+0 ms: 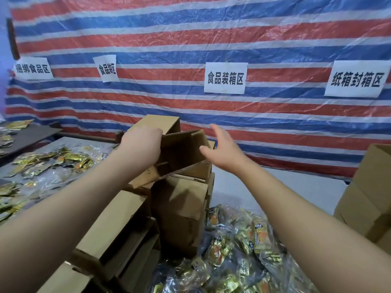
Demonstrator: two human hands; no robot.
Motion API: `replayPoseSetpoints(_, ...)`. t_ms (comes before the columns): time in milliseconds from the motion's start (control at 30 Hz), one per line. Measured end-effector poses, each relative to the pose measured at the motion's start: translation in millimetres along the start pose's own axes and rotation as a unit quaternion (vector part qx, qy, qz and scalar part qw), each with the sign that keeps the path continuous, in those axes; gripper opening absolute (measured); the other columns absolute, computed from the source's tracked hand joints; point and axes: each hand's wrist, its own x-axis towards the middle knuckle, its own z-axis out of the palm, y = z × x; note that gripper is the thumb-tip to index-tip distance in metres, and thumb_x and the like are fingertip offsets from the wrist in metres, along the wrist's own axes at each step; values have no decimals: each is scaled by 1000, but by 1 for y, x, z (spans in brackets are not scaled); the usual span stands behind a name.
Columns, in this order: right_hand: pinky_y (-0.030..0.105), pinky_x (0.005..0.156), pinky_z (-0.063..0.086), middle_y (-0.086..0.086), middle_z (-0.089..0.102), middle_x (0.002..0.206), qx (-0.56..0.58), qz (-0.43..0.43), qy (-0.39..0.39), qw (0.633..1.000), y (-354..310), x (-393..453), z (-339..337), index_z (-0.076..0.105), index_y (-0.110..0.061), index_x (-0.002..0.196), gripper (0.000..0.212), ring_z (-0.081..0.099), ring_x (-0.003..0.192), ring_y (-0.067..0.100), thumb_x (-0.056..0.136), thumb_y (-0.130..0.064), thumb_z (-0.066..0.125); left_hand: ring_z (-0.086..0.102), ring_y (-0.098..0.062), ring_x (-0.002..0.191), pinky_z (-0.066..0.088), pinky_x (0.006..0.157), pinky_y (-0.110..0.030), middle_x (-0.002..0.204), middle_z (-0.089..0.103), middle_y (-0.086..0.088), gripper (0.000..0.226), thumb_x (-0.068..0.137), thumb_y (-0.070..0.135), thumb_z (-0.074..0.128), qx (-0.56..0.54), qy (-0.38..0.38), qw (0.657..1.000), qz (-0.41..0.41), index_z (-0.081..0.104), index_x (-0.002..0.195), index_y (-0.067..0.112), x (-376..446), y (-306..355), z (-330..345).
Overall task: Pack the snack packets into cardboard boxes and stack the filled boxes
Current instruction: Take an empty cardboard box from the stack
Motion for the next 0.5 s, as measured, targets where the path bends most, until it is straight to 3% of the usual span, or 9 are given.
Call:
replayPoseSetpoints(100,42,116,31,-1,24,163,-64,-27,24,997,-6,-2,-34,24,-28,157,79,28,148,23,91,-25,67,63,-21,100,56,88,-35,110,66,-3,31,100,11,52,-66,1,997,49,62,128,21,-11,18,-17)
replayPoseSetpoints(200,36,104,43,-2,41,154,-153,-14,-27,988,2,-14,-66,40,-30,149,65,43,138,22,90,-20,64,61,-21,105,51,89,-32,117,67,-3,28,101,14,52,-137,1,985,102,65,125,19,-20,40,-16)
replayPoseSetpoints(267,30,85,54,-2,59,135,-191,-14,-67,979,14,-28,-82,59,-32,130,41,60,114,18,91,-19,63,61,-20,105,49,87,-31,116,67,-2,25,101,15,53,-184,-20,974,132,68,121,18,-23,52,-13)
replayPoseSetpoints(333,22,61,47,-2,67,104,-213,-10,-90,973,30,-46,-93,64,-35,94,15,61,84,9,93,-20,63,60,-20,107,47,89,-31,116,67,-2,24,100,18,55,-219,-49,961,159,69,119,18,-25,65,-4)
replayPoseSetpoints(400,21,55,39,-6,64,89,-237,3,-83,968,51,-68,-99,57,-36,78,22,57,74,6,95,-23,63,59,-18,111,46,91,-30,118,66,0,25,100,21,56,-254,-74,949,174,69,121,22,-33,84,14)
replayPoseSetpoints(500,25,58,40,-7,62,82,-260,43,-89,960,87,-109,-95,59,-32,76,19,59,74,10,93,-29,65,58,-16,115,43,91,-27,123,64,2,27,100,26,56,-302,-112,932,167,66,125,24,-57,118,55)
